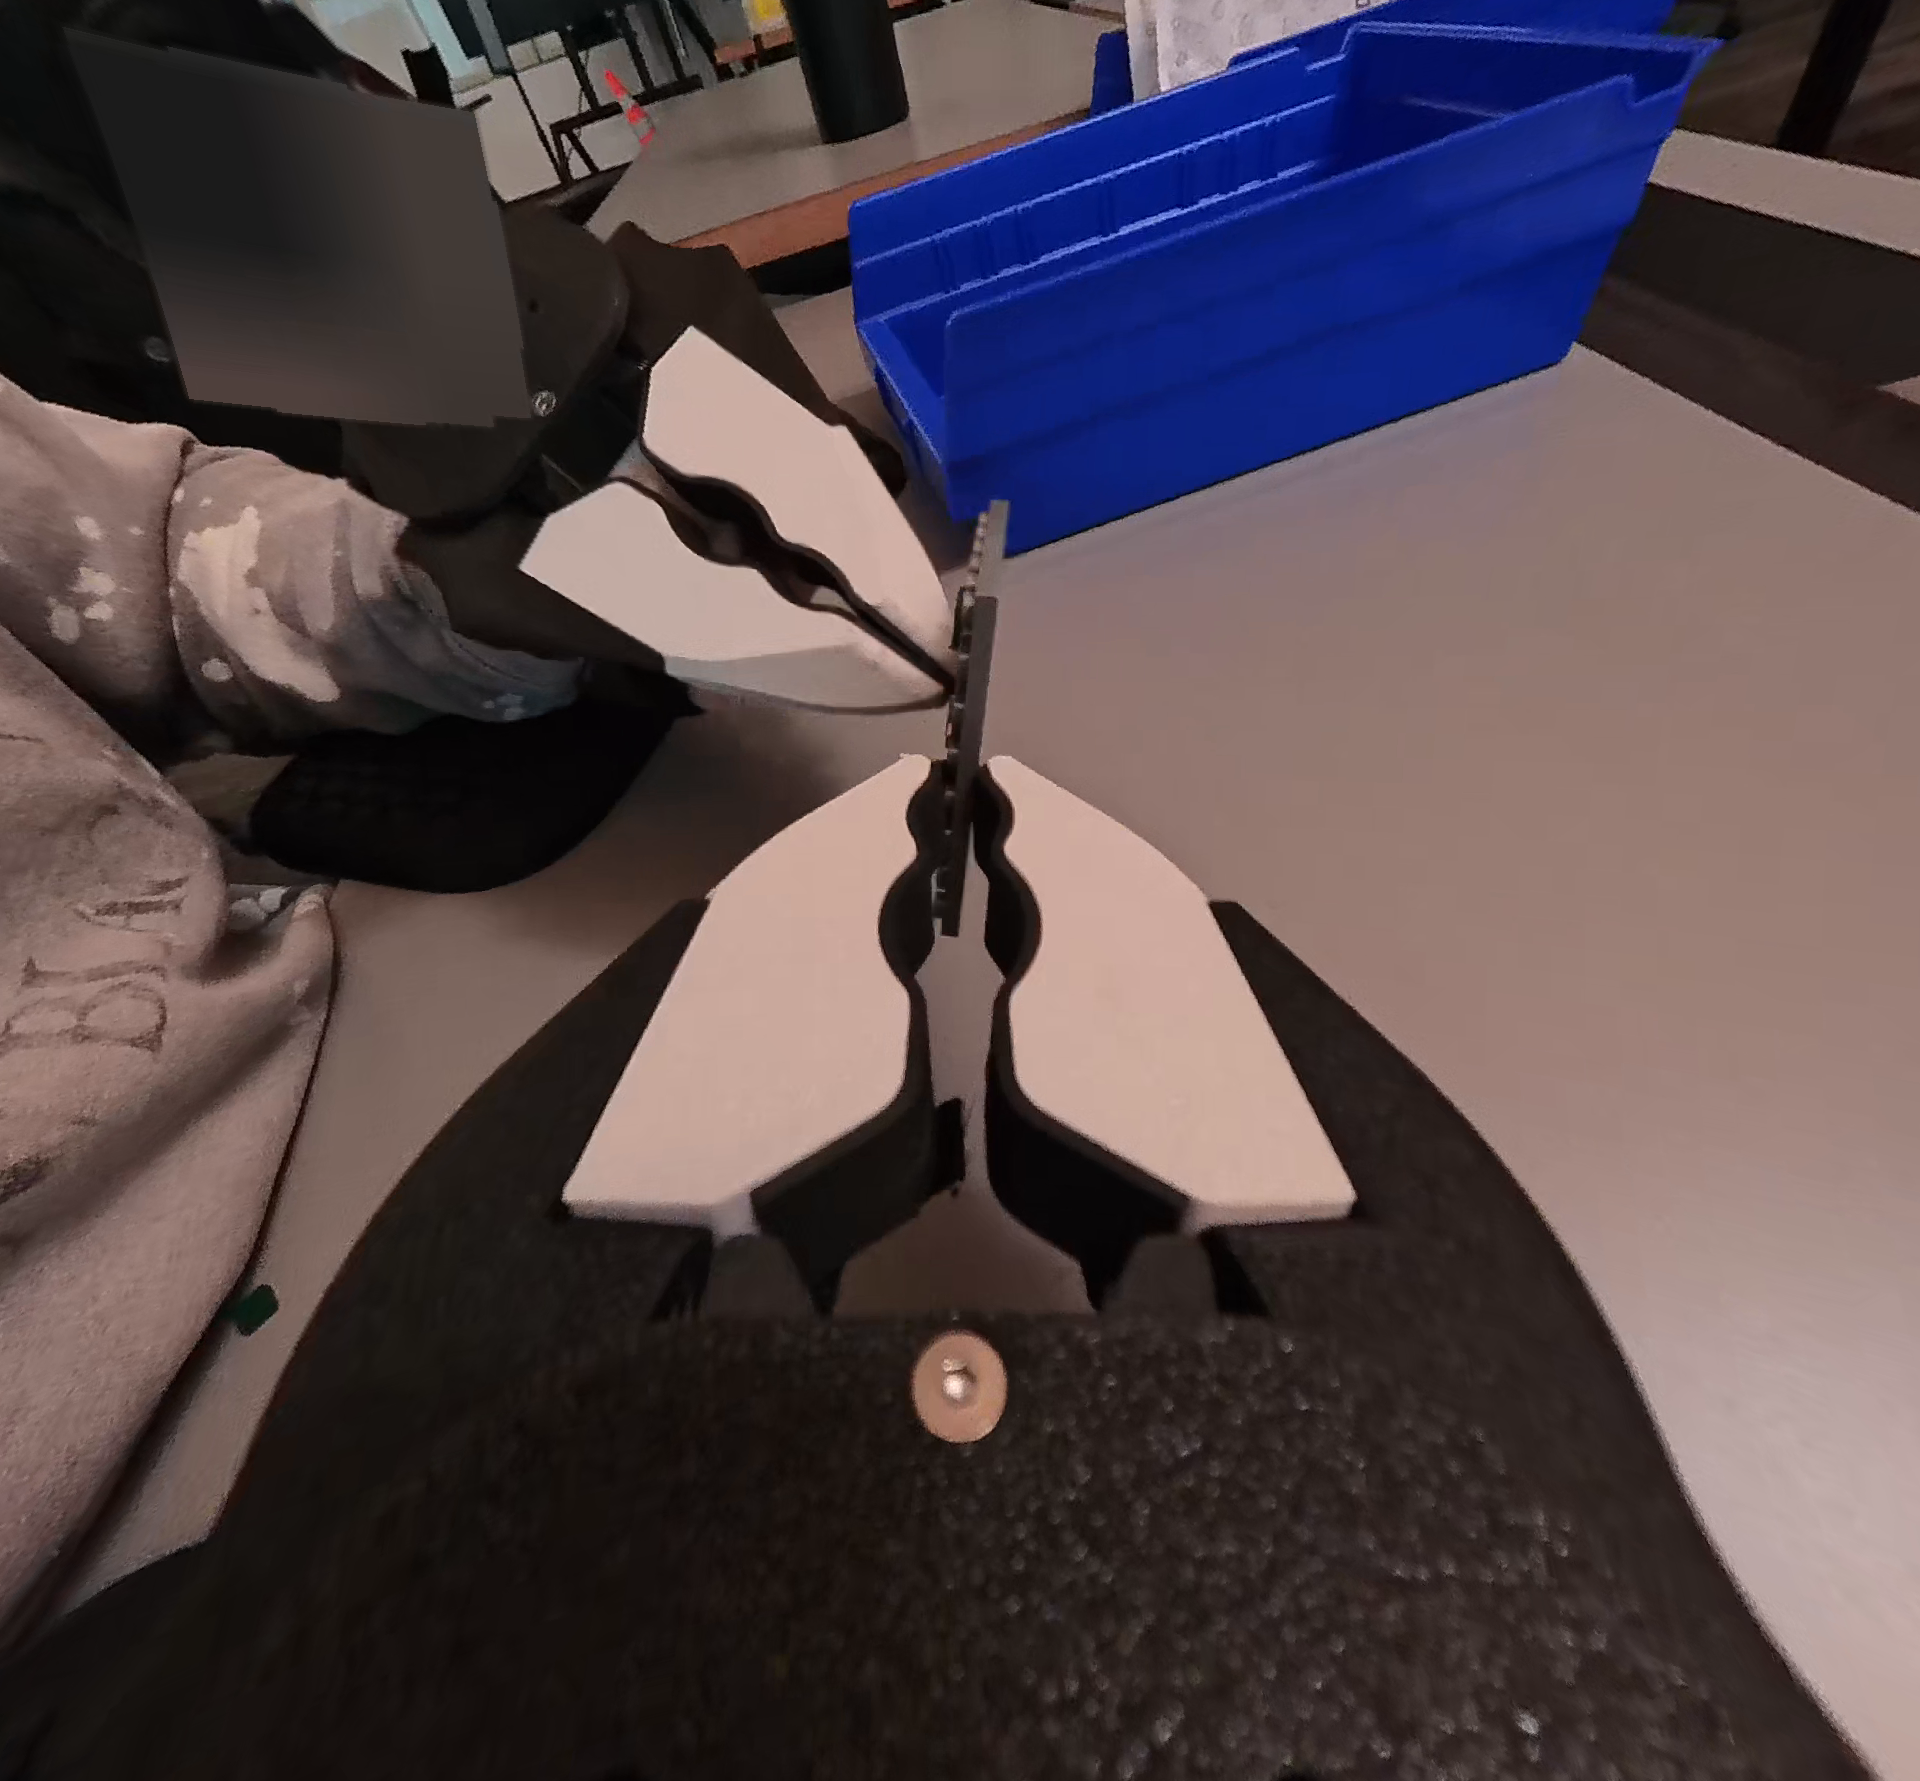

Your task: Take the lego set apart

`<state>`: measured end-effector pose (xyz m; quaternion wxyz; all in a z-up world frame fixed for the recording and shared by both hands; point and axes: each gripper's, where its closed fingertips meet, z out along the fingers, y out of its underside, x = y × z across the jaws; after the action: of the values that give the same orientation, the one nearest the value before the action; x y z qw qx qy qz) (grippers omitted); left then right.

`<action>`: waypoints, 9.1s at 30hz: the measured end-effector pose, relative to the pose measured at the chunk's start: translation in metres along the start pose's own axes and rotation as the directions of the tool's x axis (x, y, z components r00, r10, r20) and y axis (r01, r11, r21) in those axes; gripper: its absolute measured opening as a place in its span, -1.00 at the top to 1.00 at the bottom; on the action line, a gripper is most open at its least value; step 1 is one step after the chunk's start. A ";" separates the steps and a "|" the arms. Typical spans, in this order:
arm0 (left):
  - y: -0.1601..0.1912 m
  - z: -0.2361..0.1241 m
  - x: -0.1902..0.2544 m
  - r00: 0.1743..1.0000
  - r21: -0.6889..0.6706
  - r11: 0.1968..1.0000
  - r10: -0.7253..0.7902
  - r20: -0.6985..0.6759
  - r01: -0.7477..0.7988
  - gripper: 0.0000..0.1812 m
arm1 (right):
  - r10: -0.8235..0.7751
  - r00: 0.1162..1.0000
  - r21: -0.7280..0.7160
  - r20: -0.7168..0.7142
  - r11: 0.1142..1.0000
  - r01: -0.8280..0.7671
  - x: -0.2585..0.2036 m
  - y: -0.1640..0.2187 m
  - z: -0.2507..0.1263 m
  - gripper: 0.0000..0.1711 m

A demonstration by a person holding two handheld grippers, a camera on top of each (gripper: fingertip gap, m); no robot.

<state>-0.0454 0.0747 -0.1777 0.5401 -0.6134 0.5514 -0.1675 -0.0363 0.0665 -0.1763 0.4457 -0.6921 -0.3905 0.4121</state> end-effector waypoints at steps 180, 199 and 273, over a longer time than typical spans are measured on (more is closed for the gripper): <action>-0.003 -0.035 0.021 0.782 -0.679 0.716 -0.327 -0.531 -0.163 0.92 | -0.133 0.970 -0.567 -0.206 0.824 -0.008 -0.015 0.082 0.033 1.00; -0.027 -0.015 0.011 0.800 -0.218 0.963 -0.007 -0.600 -0.156 0.91 | -0.236 0.935 -0.603 -0.266 0.797 0.029 0.003 0.070 0.015 1.00; -0.021 -0.007 -0.015 0.866 0.065 0.956 0.288 -0.409 -0.288 0.92 | -0.132 0.955 -0.393 -0.267 0.919 0.017 0.013 0.017 -0.007 0.29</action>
<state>-0.0451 0.0801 -0.1517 0.4302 -0.4743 0.7384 -0.2117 -0.0227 0.0709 -0.1936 0.3680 -0.8033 -0.4213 0.2044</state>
